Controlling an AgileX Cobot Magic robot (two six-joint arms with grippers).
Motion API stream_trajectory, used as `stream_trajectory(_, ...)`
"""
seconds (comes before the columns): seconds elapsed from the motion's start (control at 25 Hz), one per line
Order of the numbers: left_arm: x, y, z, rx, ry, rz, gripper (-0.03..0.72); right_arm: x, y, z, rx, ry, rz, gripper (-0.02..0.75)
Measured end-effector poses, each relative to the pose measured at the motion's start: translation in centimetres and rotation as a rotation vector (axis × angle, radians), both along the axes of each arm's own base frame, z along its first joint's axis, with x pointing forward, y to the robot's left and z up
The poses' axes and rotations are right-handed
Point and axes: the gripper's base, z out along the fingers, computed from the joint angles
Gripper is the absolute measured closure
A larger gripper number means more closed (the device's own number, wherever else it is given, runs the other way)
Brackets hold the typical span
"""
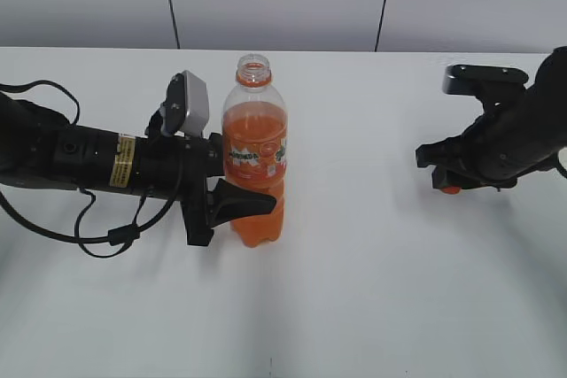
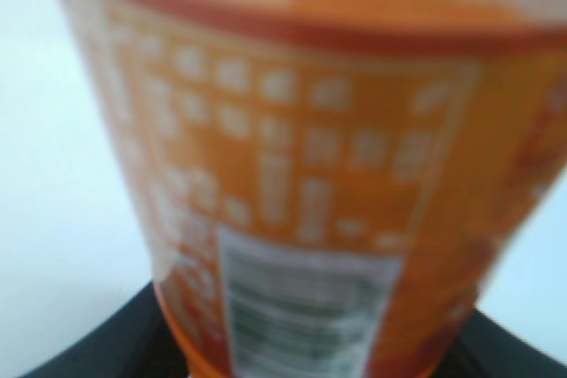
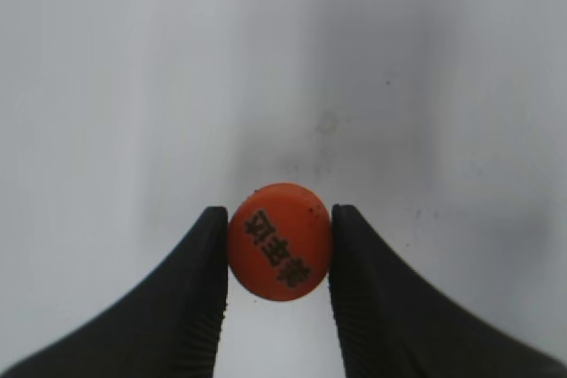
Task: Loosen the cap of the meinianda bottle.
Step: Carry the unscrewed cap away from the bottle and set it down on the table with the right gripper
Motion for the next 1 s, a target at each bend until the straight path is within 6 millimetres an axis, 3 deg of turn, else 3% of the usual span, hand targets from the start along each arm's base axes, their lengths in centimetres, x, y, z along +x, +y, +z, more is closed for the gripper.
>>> stream_trajectory(0.32,0.0,0.0,0.0,0.0,0.0,0.0,0.306,0.4,0.1,-2.3,0.005,0.021,-0.022,0.469)
stream_trajectory(0.6,0.0,0.0,0.0,0.0,0.0,-0.001,0.306,0.4,0.1,-2.5,0.004,0.022,-0.022,0.455)
stream_trajectory(0.88,0.0,0.0,0.0,0.0,0.0,-0.001,0.306,0.4,0.1,-2.5,0.005,0.023,-0.024,0.222)
stream_trajectory(1.0,0.0,0.0,0.0,0.0,0.0,-0.001,0.306,0.4,0.1,-2.5,0.005,0.023,-0.024,0.186)
